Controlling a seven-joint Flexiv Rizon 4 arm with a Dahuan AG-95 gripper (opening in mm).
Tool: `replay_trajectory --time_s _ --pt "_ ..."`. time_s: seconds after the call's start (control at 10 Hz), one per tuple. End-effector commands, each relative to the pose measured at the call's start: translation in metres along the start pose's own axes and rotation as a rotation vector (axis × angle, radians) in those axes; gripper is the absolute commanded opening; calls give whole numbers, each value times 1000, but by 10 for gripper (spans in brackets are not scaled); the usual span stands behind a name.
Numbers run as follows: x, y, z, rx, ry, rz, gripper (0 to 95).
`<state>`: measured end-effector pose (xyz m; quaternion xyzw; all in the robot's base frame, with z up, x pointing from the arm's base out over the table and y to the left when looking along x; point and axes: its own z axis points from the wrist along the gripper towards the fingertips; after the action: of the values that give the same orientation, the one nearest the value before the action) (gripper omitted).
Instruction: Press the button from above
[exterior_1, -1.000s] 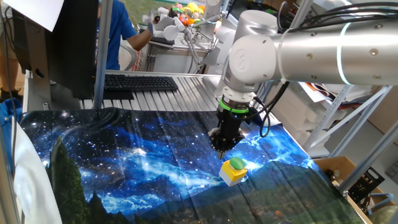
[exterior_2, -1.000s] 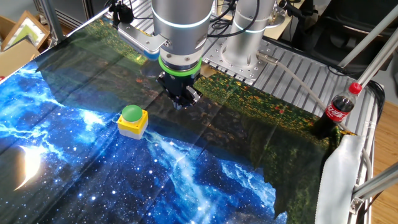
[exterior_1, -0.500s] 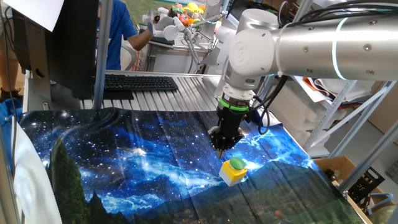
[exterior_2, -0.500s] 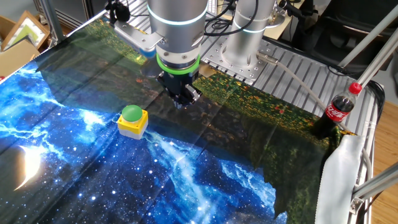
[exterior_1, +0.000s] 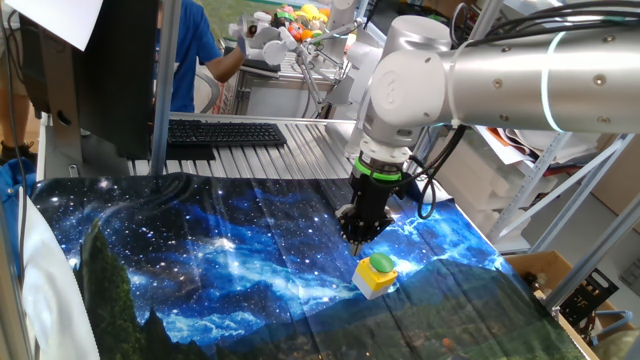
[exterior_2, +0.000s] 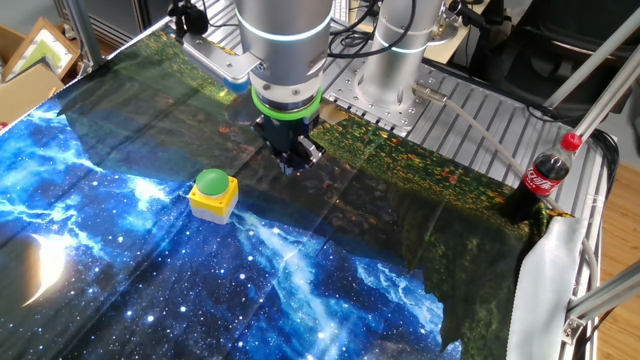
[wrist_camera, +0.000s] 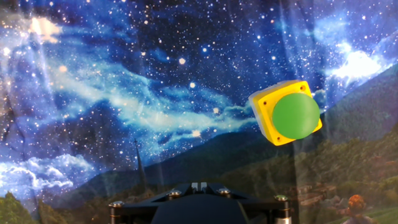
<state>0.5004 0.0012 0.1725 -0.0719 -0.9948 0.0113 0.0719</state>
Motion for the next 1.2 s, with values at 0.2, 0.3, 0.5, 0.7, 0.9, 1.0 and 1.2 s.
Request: replay_trajectory --time_s 0.2,0.3,0.5,0.7,0.9,1.0,1.2 --pt "1 0 1 0 -4 -3 0" --pt "1 0 1 -1 -4 1 0" --pt "1 0 1 -1 -4 9 0" --pt "1 0 1 -2 -3 18 0" --pt "1 0 1 -3 -4 40 0" --pt "1 0 1 -6 -4 53 0" --pt "1 0 1 -2 -5 48 0"
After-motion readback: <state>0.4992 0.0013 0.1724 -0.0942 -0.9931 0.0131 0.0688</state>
